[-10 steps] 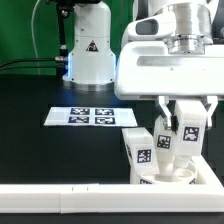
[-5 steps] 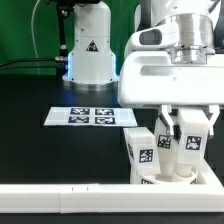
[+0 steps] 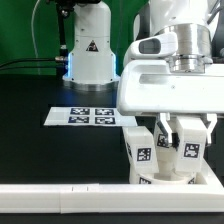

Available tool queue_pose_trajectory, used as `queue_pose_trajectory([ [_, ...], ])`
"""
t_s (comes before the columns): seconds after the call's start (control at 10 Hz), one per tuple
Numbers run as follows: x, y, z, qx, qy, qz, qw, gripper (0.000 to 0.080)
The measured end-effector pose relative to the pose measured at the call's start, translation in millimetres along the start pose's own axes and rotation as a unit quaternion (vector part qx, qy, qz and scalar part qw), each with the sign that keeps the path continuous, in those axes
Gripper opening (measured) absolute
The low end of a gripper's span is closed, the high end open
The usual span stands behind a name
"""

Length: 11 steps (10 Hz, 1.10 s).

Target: Assemble stool

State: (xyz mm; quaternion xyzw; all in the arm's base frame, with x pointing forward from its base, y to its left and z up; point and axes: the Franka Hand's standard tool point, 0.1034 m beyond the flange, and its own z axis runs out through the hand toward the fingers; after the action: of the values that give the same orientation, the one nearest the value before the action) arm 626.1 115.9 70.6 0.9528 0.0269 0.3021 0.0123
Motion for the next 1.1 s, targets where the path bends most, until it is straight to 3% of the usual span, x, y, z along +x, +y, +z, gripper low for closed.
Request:
queue_pose_trajectory([
  [0.2,0.1,-0.3,-0.7,0.000,-0.001,0.004,1.000,0.0330],
  [0.3,0.1,0.0,-0.6,-0.001,-0.001,0.004,1.000,0.0410],
  [0.4,0.1,0.2,-0.7,-0.001,-0.001,0.004,1.000,0.0546],
  [0.5,-0.1,0.8,-0.5,-0.001,-0.009,0.009,1.000,0.0546],
  [0.6,0.5,3.0,-4.7,0.006,-0.055,0.034,0.998,0.0628],
  [0.7,10.8,2.4,-13.1,0.011,-0.062,0.052,0.997,0.0643],
  [0.8,5.3,-1.0,-9.5,0.013,-0.101,0.074,0.992,0.0643],
  [0.9,9.5,-2.4,-8.7,0.019,-0.162,0.095,0.982,0.0643],
  [1.0,23.3,1.1,-8.8,0.021,-0.188,0.090,0.978,0.0649],
  [1.1,21.2,-0.9,-4.5,0.016,-0.170,0.071,0.983,0.0649],
])
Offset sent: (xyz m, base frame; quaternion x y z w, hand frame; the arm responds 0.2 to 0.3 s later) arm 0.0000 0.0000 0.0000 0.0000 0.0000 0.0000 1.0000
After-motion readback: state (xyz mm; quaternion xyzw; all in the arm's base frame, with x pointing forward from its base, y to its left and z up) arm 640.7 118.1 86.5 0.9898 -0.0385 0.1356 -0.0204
